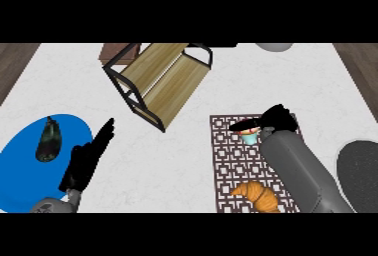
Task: Pick the cupcake from the placemat and place it in the tiered shelf
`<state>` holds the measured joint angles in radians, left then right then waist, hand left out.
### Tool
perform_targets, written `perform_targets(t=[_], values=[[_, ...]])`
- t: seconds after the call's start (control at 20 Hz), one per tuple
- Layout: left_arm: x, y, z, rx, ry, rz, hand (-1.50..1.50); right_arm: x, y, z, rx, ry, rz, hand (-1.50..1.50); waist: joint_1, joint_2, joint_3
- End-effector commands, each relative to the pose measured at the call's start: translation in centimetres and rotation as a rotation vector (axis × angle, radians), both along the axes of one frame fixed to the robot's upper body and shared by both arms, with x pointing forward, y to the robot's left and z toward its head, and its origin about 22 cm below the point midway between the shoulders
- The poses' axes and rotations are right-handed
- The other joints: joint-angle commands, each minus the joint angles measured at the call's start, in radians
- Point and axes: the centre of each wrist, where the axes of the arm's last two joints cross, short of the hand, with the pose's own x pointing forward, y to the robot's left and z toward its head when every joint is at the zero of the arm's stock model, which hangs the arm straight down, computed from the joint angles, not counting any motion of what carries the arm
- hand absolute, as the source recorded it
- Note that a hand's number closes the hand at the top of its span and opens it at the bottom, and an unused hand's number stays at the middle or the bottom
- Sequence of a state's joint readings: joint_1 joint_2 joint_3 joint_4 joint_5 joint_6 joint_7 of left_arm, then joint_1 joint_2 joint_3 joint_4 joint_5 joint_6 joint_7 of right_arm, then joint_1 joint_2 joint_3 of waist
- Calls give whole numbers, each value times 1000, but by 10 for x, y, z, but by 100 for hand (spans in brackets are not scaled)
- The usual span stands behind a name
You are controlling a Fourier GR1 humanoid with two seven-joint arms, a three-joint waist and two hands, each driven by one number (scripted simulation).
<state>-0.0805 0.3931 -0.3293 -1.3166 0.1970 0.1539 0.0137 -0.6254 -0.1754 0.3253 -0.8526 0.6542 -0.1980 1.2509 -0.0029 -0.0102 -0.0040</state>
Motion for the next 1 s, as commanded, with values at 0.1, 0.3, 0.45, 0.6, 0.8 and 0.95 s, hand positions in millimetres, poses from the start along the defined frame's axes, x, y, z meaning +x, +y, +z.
perform_targets(t=[0.1,0.3,0.45,0.6,0.8,0.95], values=[[-13,-6,-8,-10,-3,8,0,-2,11,-7,-77,141,-179,-150,-3,2,2],[-11,3,-11,3,-16,0,0,1,4,-3,-77,163,-186,-150,-5,5,2],[-6,8,-5,-14,5,14,0,-4,21,-10,-58,155,-179,-150,-2,6,2],[-9,7,-5,-2,2,3,0,-7,16,-18,-59,166,-184,-150,1,6,3],[-8,10,-5,-8,3,-5,0,-7,17,-13,-72,150,-118,150,2,8,3],[-4,5,4,-1,1,-22,0,-8,9,-26,-50,119,-97,150,9,11,4]])
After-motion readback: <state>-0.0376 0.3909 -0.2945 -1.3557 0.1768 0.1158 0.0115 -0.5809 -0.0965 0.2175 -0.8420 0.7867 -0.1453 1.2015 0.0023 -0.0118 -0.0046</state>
